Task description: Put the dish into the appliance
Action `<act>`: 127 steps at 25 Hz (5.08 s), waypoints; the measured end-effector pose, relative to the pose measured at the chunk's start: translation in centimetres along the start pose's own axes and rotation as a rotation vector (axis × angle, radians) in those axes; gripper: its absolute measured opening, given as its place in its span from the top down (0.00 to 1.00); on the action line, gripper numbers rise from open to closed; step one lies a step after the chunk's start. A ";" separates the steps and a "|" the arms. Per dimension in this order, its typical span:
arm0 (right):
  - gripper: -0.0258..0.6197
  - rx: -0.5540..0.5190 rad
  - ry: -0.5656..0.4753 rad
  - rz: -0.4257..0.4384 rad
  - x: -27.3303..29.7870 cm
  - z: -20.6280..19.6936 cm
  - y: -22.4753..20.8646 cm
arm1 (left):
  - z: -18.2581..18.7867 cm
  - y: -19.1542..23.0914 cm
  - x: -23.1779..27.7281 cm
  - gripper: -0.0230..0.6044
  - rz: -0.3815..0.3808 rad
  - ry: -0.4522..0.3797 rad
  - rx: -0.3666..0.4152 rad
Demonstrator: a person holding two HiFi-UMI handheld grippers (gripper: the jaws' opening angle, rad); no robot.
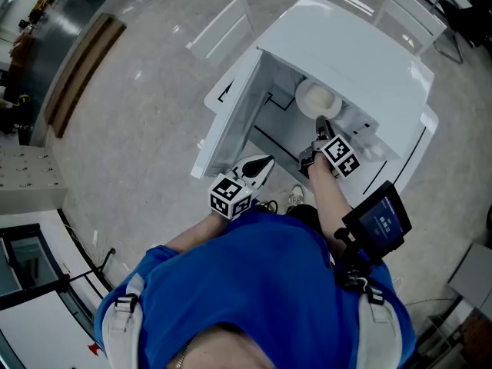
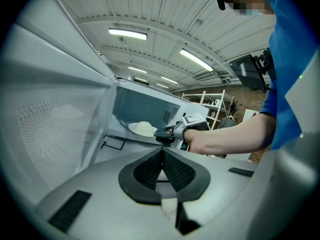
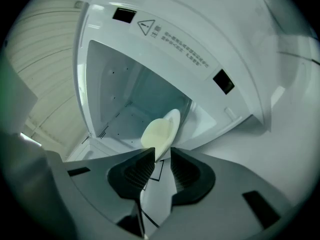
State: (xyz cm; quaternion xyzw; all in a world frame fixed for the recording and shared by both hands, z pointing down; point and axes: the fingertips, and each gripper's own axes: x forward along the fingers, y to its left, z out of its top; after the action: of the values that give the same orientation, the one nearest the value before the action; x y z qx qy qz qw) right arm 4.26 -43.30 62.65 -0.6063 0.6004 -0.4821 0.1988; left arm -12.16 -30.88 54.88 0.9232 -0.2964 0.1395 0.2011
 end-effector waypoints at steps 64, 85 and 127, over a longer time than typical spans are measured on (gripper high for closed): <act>0.85 -0.657 0.155 -0.049 4.2 0.5 2.7 | 1.8 2.0 1.0 0.95 0.084 -0.044 0.006; 0.85 -0.708 0.154 -0.067 4.3 0.9 2.7 | 1.8 2.1 0.0 0.95 0.106 -0.056 0.008; 0.96 -0.711 0.084 -0.019 -7.4 -2.3 3.9 | 1.2 -0.9 -1.9 0.95 -0.011 -0.089 0.049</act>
State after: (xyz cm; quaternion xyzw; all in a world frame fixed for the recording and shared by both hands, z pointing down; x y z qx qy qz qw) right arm 1.62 -36.54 57.96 -0.6226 0.7327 -0.2695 -0.0540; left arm -12.94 -29.79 52.78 0.9347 -0.2965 0.1046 0.1657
